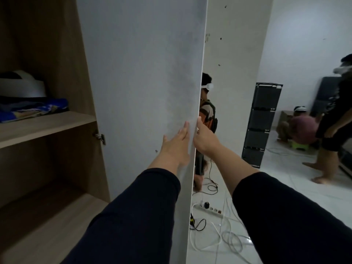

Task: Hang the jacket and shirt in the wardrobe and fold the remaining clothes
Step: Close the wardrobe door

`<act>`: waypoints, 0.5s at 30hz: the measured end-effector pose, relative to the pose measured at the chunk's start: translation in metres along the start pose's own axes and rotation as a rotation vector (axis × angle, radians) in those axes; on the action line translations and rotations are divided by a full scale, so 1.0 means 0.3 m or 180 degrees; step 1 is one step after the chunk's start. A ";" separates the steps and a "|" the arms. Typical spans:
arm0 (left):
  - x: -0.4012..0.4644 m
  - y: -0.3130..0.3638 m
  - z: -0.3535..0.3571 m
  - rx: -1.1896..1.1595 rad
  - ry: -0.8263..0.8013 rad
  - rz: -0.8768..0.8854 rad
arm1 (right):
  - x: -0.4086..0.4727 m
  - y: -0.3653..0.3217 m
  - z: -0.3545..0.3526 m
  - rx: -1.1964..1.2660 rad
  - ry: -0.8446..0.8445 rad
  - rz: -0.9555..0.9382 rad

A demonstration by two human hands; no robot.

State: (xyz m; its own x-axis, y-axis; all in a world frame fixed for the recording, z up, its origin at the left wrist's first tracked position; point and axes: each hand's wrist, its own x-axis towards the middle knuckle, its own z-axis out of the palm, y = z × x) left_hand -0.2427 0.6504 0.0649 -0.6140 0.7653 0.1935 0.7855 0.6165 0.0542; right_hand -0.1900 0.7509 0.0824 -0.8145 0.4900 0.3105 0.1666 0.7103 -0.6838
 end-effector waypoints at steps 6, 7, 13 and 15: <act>-0.034 -0.038 -0.037 0.0160 -0.0018 -0.0044 | -0.028 0.011 0.001 -0.0427 0.0106 -0.0224; -0.053 -0.054 -0.047 0.0190 -0.0036 -0.0105 | -0.044 0.008 0.005 -0.0617 0.0164 -0.0261; -0.229 -0.174 -0.099 0.0225 -0.0078 -0.0554 | -0.164 -0.093 0.077 -0.1760 0.0199 -0.0490; -0.303 -0.214 -0.116 0.0238 -0.0094 -0.0715 | -0.192 -0.142 0.123 -0.1825 -0.0065 -0.0619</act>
State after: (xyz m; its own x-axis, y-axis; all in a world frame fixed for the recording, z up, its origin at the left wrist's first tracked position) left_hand -0.2347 0.5348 0.0780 -0.7755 0.6118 0.1560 0.6217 0.7830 0.0198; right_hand -0.1708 0.6738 0.0692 -0.8696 0.3181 0.3776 0.2818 0.9478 -0.1492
